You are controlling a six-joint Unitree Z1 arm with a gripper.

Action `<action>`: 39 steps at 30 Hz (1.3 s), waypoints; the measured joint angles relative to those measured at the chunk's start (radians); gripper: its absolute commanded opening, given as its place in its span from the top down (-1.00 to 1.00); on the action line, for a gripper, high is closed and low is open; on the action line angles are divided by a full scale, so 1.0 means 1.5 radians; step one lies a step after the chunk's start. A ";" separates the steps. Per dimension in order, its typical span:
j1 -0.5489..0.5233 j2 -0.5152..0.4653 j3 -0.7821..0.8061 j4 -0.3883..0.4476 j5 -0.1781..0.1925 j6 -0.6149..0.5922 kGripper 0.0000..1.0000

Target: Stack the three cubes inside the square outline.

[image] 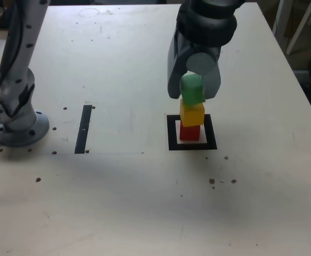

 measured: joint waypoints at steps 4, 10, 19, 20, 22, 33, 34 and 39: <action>0.000 0.000 0.003 0.000 -0.003 0.001 -0.98; -0.001 0.000 0.008 0.000 -0.003 0.001 -0.99; -0.001 -0.048 0.024 0.000 0.028 -0.013 -0.99; -0.001 -0.061 0.031 0.000 0.032 -0.017 -0.99; -0.001 -0.091 0.054 -0.001 0.039 -0.026 -0.99; -0.002 -0.243 0.250 -0.019 0.035 -0.065 -0.99; -0.003 -0.257 0.272 -0.023 0.034 -0.068 -0.99; -0.007 -0.328 0.389 -0.065 0.026 -0.074 -0.99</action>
